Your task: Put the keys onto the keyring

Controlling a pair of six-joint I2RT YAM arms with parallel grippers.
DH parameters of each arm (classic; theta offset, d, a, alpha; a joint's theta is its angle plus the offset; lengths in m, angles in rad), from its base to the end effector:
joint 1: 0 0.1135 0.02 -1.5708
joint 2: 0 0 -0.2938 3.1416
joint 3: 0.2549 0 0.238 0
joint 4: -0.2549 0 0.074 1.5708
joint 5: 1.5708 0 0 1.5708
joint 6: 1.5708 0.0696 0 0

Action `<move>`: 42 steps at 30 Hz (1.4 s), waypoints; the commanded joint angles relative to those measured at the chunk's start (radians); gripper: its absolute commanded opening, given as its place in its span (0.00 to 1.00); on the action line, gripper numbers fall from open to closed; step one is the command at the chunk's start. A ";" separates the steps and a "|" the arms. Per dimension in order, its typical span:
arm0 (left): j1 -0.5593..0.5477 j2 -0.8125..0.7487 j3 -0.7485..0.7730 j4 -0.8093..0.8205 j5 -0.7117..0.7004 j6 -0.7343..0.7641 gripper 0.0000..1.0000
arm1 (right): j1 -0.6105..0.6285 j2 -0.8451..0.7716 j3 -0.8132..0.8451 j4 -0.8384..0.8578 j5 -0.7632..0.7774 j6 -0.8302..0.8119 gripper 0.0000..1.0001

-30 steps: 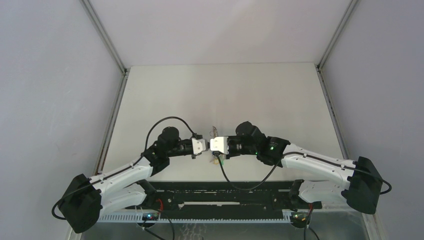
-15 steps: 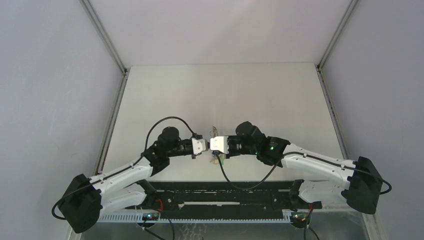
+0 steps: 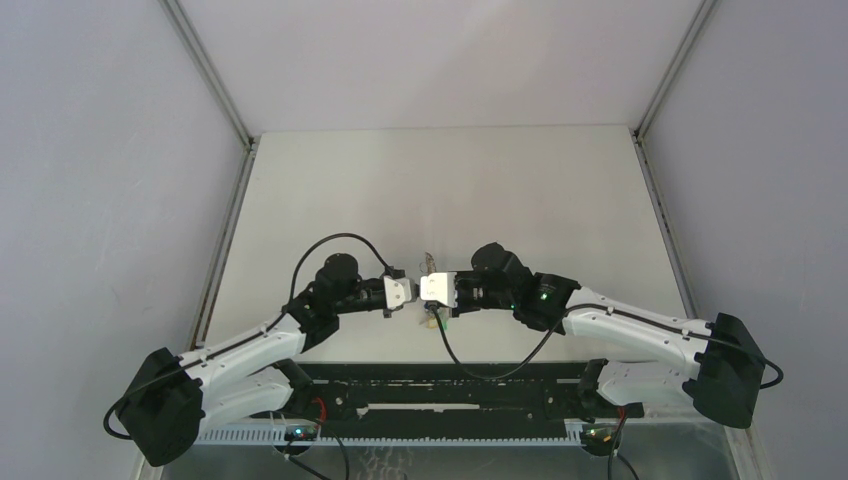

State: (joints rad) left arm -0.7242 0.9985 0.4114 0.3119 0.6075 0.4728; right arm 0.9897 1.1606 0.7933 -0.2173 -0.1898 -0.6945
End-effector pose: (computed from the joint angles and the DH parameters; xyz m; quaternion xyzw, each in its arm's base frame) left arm 0.1325 -0.1703 0.2472 0.5778 0.5270 -0.3088 0.5414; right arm 0.1307 0.2229 0.2777 -0.6841 0.5505 0.1519 0.4538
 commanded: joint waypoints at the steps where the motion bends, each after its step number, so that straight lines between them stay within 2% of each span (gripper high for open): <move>1: -0.001 -0.008 -0.007 0.057 0.029 0.011 0.00 | 0.003 -0.002 0.023 0.052 -0.013 0.015 0.00; 42: -0.001 -0.014 0.001 0.029 0.016 0.020 0.00 | 0.015 -0.011 0.024 0.023 -0.023 -0.009 0.00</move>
State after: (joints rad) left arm -0.7242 0.9985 0.4114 0.2890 0.6071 0.4747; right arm 0.9985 1.1606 0.7933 -0.2199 -0.2043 -0.6971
